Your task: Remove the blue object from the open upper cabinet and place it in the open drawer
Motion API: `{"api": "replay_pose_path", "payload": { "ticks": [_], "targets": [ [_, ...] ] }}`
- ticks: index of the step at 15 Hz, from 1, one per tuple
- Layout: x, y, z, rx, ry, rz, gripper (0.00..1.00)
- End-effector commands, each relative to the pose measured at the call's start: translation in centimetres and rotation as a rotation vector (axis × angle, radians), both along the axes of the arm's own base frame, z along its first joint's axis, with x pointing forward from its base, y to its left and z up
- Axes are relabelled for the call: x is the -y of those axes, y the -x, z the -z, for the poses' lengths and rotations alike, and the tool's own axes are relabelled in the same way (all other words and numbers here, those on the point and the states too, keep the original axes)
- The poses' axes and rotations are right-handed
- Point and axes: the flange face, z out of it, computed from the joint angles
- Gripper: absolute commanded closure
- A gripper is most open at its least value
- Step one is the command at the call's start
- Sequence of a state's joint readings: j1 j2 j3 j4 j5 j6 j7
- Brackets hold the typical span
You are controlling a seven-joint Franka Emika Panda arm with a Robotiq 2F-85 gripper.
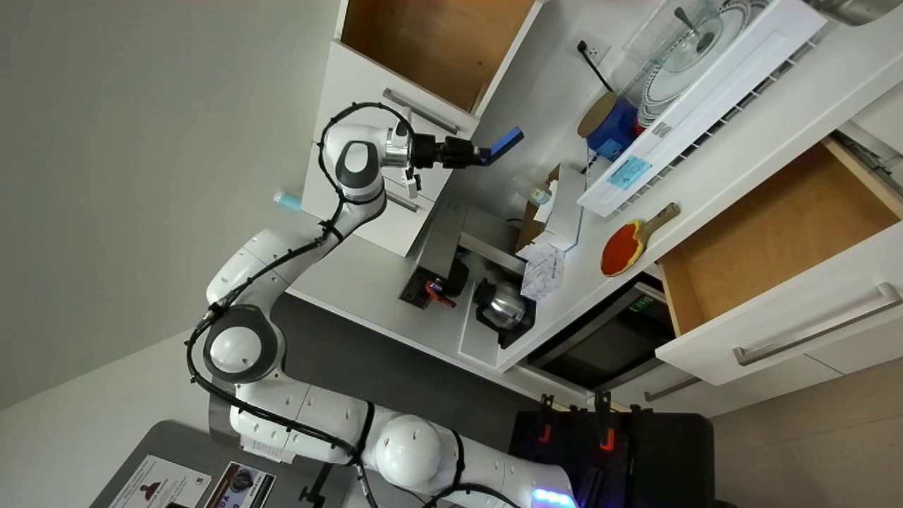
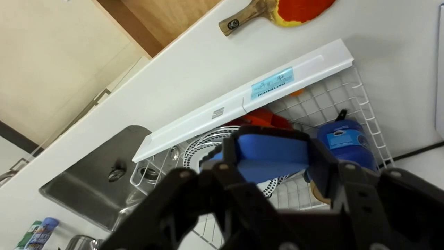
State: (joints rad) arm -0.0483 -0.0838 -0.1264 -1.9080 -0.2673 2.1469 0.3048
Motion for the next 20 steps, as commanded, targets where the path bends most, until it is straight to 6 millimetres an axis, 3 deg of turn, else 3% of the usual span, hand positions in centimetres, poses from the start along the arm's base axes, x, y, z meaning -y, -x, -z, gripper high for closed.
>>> {"api": "replay_pose_path", "payload": {
  "ticks": [1,2,3,6,10,15,20],
  "targets": [
    [0.1,-0.1,-0.1,-0.001,0.0,0.001,0.46],
    [0.2,-0.1,-0.1,0.0,0.0,0.002,0.46],
    [0.2,-0.1,0.0,-0.001,0.0,0.002,0.71],
    [1.8,0.5,1.5,-0.02,-0.023,0.027,0.71],
    [4.4,3.0,5.2,-0.06,-0.077,0.082,0.71],
    [7.8,5.9,11.6,-0.087,-0.116,0.14,0.71],
    [9.2,7.9,18.3,-0.048,-0.106,0.167,0.71]
  ]
}}
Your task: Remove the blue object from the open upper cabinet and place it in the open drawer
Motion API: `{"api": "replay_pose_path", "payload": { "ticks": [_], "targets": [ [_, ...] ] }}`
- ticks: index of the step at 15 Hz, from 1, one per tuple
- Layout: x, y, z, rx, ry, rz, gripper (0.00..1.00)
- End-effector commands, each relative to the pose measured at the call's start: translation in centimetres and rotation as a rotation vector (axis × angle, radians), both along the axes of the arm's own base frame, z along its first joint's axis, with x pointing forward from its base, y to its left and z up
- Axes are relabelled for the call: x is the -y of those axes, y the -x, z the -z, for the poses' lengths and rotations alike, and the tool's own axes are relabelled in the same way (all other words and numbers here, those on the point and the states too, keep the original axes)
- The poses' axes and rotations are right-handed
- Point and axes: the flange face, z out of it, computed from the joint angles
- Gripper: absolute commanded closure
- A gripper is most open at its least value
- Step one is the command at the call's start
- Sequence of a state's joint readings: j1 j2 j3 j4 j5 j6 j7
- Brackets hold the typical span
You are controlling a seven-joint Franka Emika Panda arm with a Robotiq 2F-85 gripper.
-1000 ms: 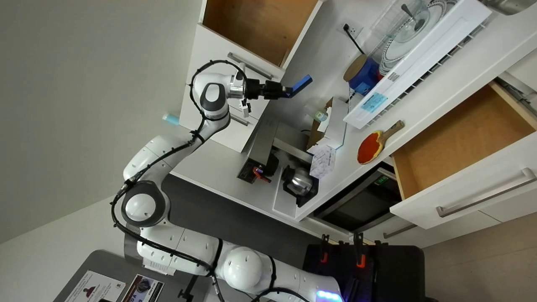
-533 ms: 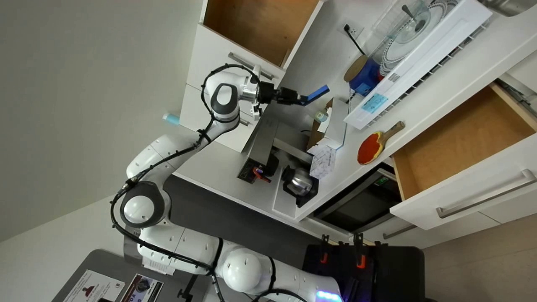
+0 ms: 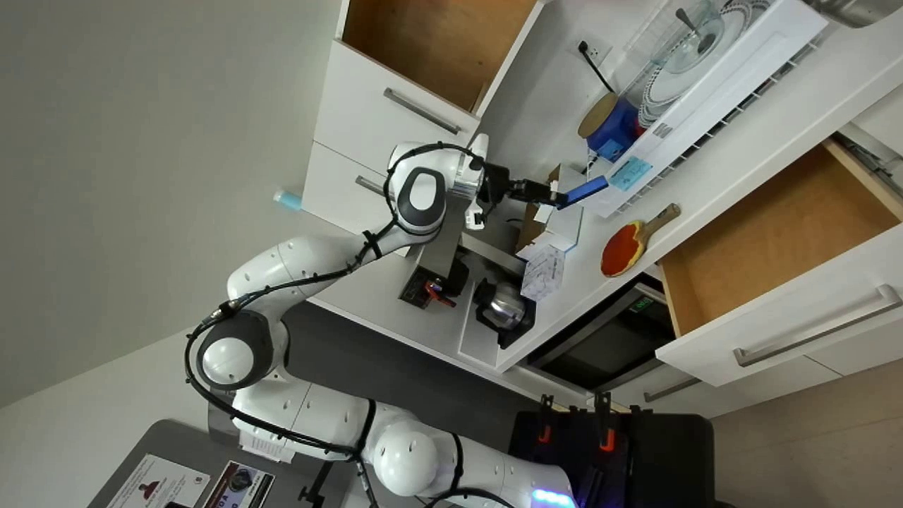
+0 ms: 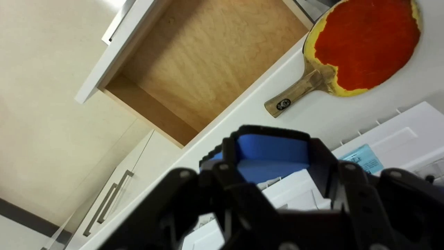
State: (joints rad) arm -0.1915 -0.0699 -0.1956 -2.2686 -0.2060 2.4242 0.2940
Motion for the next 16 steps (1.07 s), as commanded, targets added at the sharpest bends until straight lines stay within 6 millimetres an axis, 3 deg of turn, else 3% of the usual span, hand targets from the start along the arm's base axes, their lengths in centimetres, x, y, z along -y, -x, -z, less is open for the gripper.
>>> {"api": "replay_pose_path", "payload": {
  "ticks": [1,6,7,8,9,14,15,16],
  "targets": [
    [0.4,1.7,3.8,0.034,0.005,0.002,0.71],
    [1.4,2.4,8.8,-0.003,0.011,0.048,0.71],
    [1.6,2.3,9.3,-0.017,0.013,0.055,0.71],
    [1.3,2.3,8.6,-0.024,-0.002,0.031,0.71],
    [1.4,2.4,9.2,-0.034,-0.003,0.035,0.46],
    [1.4,2.2,9.2,-0.035,-0.003,0.035,0.46],
    [1.4,2.2,9.2,-0.035,-0.003,0.034,0.71],
    [1.8,2.1,9.8,-0.037,-0.006,0.042,0.71]
  ]
}}
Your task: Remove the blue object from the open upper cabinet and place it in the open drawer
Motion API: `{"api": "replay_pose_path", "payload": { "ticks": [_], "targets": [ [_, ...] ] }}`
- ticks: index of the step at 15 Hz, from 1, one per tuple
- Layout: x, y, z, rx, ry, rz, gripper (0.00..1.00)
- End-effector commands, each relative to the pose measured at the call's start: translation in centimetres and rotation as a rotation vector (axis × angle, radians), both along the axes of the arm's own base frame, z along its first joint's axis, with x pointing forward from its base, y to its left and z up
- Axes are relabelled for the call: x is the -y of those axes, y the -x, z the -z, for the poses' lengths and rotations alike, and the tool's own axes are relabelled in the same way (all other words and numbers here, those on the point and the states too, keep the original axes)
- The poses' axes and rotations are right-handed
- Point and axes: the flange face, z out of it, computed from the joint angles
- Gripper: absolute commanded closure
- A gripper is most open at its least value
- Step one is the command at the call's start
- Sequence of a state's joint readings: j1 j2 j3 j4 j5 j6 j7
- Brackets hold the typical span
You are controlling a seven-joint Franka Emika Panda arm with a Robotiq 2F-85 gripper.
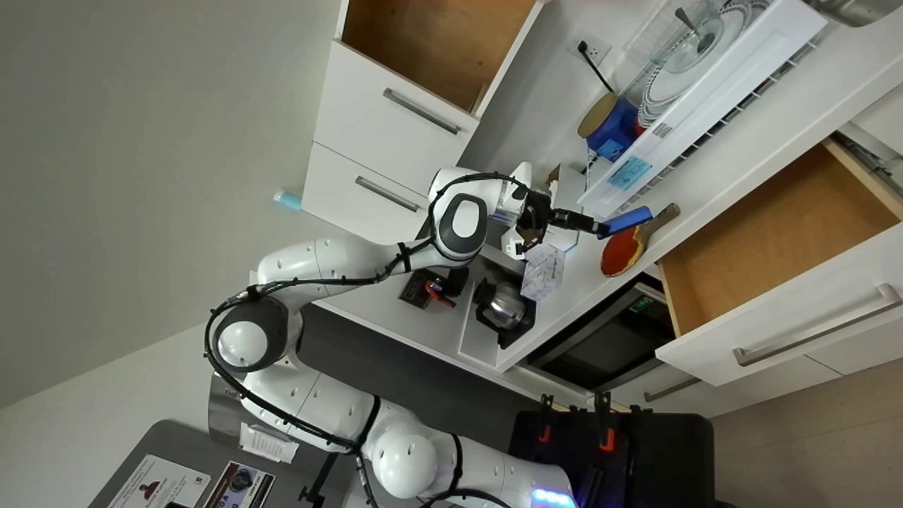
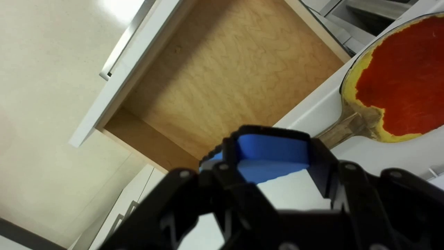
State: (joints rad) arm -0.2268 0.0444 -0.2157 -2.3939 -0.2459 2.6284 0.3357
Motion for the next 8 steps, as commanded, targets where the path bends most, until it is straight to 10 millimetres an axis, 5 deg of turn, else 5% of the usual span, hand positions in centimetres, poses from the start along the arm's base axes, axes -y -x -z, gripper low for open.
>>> {"api": "replay_pose_path", "payload": {
  "ticks": [1,8],
  "targets": [
    [0.7,-0.2,1.2,-0.007,-0.005,0.004,0.71],
    [1.2,-0.4,7.5,0.002,-0.002,-0.022,0.71]
  ]
}}
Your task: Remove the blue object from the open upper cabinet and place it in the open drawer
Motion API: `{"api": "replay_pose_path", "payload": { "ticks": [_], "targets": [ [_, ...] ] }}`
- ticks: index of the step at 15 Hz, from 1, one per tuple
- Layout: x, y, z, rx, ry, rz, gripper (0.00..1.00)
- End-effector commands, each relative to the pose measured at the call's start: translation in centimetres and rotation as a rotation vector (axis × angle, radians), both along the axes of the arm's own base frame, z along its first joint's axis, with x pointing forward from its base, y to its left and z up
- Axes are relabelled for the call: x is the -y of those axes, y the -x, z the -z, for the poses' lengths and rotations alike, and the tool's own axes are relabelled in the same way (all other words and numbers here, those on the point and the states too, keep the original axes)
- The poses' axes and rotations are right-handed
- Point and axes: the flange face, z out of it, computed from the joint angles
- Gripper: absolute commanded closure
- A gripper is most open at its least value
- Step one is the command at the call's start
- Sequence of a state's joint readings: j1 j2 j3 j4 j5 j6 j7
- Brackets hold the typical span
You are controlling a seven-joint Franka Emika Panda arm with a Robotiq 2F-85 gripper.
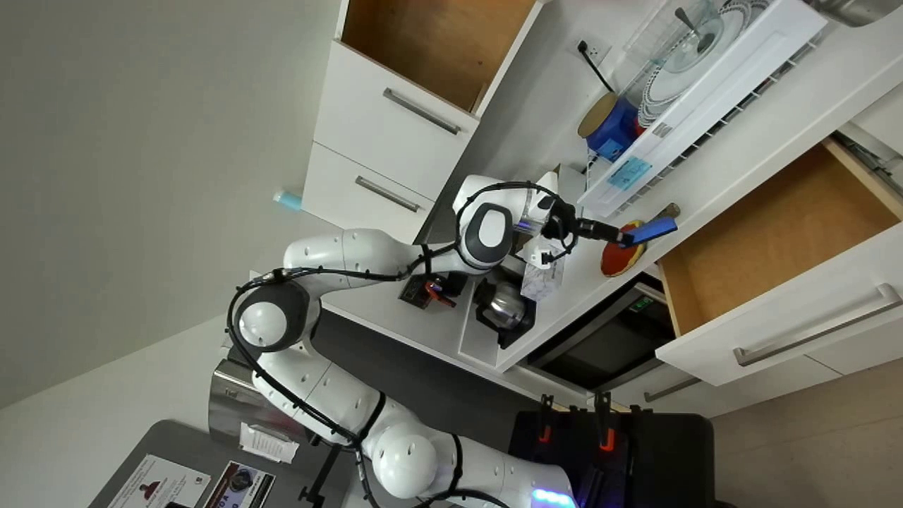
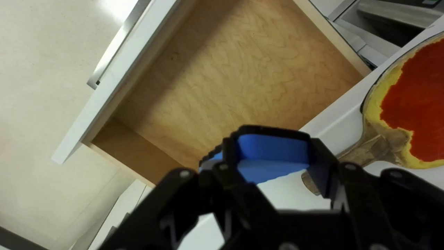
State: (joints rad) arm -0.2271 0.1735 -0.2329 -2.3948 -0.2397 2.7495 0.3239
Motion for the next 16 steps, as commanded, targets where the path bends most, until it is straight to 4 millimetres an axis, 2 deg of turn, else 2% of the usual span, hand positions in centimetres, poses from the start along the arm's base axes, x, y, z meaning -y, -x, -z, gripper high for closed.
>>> {"api": "replay_pose_path", "payload": {
  "ticks": [1,7,12,16],
  "targets": [
    [0.6,0.0,3.4,0.009,-0.009,-0.005,0.71],
    [1.2,1.0,8.6,-0.022,-0.034,0.049,0.71],
    [2.1,0.8,12.0,-0.006,-0.012,0.042,0.71],
    [2.5,-0.2,14.5,0.004,-0.02,0.06,0.71]
  ]
}}
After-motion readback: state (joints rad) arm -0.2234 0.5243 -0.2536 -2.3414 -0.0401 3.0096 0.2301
